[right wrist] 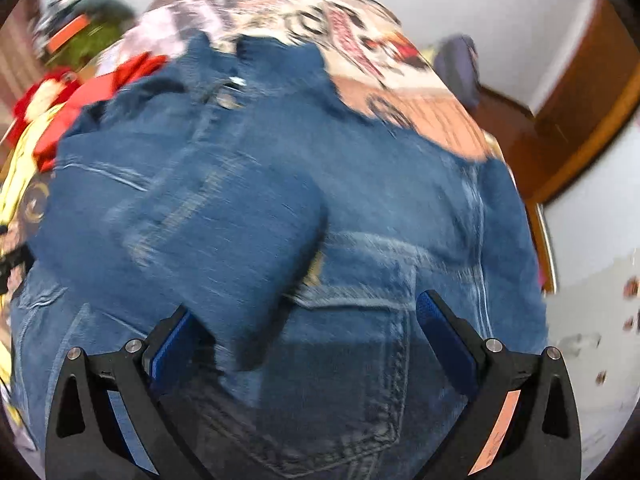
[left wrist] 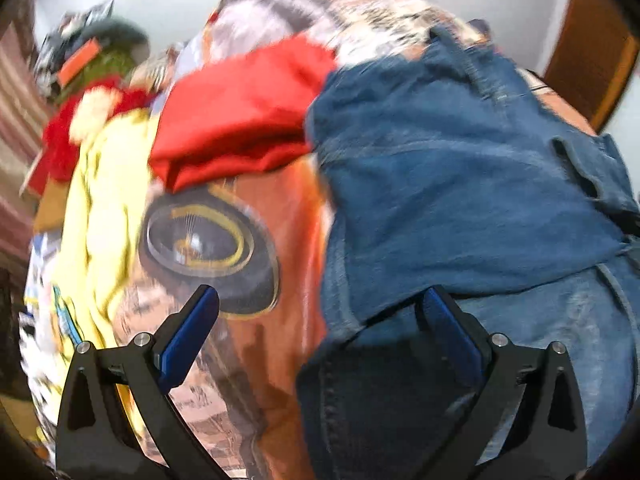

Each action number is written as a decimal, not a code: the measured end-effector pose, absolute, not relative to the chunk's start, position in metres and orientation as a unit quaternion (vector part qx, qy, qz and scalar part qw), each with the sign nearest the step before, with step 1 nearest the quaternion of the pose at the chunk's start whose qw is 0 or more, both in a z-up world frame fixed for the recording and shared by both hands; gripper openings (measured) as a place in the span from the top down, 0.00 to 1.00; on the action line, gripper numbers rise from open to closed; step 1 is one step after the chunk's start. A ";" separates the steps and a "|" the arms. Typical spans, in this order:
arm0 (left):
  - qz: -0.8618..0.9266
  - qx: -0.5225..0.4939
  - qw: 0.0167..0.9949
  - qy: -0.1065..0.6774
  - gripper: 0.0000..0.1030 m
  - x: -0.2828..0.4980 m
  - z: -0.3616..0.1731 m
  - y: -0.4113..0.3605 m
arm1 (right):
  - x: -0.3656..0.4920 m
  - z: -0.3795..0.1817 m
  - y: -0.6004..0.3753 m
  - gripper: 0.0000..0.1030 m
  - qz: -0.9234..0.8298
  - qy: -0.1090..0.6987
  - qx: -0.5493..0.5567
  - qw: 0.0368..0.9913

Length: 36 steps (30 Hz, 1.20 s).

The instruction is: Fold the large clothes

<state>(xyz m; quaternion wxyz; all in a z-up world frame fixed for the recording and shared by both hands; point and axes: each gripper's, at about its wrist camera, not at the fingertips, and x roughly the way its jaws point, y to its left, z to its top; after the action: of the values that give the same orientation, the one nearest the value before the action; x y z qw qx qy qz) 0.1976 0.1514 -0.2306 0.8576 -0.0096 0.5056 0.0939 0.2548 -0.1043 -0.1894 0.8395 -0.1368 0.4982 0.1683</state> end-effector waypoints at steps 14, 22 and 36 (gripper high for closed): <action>0.020 0.007 0.867 0.498 0.00 0.242 -0.226 0.097 | 0.255 -0.193 -0.033 0.60 0.240 0.442 -0.223 0.835; 0.015 -0.028 0.856 0.516 0.00 0.241 -0.241 0.101 | 0.267 -0.156 -0.072 0.85 0.214 0.419 -0.130 0.873; 0.032 -0.032 0.851 0.523 0.00 0.242 -0.242 0.097 | 0.258 -0.163 -0.210 0.85 0.091 0.462 0.022 0.882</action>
<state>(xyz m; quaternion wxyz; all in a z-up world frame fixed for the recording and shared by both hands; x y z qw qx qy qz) 0.2420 0.0973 -0.2418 0.8512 -0.0324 0.5229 0.0320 0.2582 -0.2096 -0.1628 0.8820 0.0217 0.4619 0.0910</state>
